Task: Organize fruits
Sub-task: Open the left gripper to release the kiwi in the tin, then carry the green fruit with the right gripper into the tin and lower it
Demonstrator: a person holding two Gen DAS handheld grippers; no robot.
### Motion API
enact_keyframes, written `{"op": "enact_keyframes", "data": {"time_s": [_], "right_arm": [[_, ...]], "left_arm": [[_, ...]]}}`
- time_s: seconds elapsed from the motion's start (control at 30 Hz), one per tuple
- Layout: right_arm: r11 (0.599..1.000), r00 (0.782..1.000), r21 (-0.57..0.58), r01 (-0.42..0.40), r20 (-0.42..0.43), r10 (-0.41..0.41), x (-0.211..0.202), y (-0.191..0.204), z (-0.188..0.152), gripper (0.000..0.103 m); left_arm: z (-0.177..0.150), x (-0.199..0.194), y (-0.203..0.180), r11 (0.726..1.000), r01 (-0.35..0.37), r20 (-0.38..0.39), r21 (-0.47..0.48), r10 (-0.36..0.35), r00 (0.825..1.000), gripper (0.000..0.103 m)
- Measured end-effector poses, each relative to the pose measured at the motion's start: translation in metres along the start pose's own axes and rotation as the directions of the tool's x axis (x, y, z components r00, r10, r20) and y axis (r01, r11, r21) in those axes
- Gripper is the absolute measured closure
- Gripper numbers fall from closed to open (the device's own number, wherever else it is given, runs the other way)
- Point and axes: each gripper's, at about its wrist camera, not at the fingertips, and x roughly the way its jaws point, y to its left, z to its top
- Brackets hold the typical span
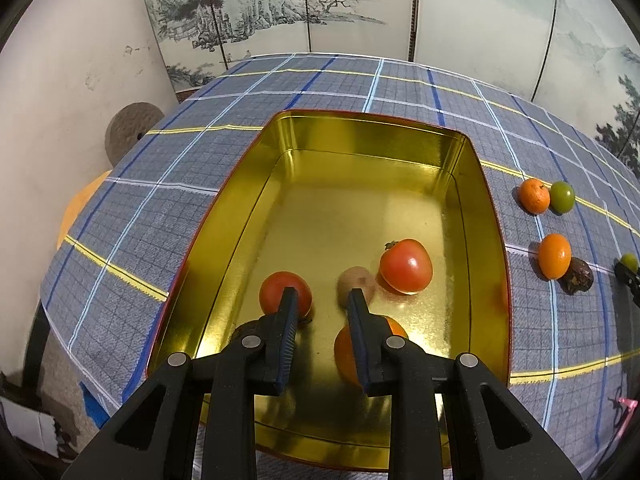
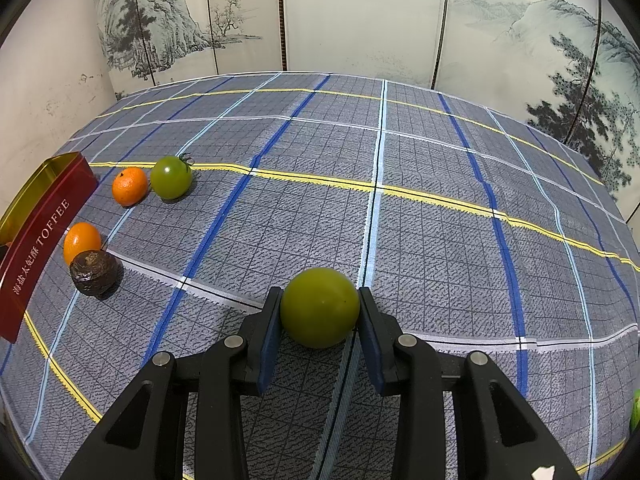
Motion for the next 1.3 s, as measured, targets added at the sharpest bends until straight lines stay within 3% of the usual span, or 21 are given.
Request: {"op": "enact_keyframes", "data": {"time_s": [0.17, 0.53, 0.73, 0.97, 1.3], "right_arm": [[1.0, 1.0, -0.001, 0.001, 0.0, -0.001, 0.0, 0.0, 0.0, 0.07], [1.0, 1.0, 0.012, -0.006, 0.004, 0.006, -0.001, 0.001, 0.001, 0.07], [0.998, 0.998, -0.001, -0.065, 0.022, 0.065, -0.018, 0.017, 0.013, 0.07], [0.973, 0.977, -0.114, -0.201, 0.049, 0.208, -0.04, 0.08, 0.032, 0.07], [0.871, 0.913, -0.296, -0.392, -0.01, 0.407, -0.053, 0.199, 0.041, 0.07]], "left_arm": [[0.0, -0.002, -0.002, 1.0, -0.006, 0.008, 0.022, 0.006, 1.0, 0.075], [0.005, -0.02, 0.0, 0.999, 0.035, 0.073, 0.02, -0.036, 0.997, 0.049], [0.006, -0.028, 0.009, 0.999, 0.05, 0.071, -0.021, -0.048, 0.996, 0.046], [0.003, -0.041, 0.027, 0.998, 0.028, 0.09, -0.056, -0.023, 0.996, 0.044], [-0.007, -0.05, 0.059, 0.993, -0.008, 0.086, -0.117, 0.018, 0.996, 0.043]]}}
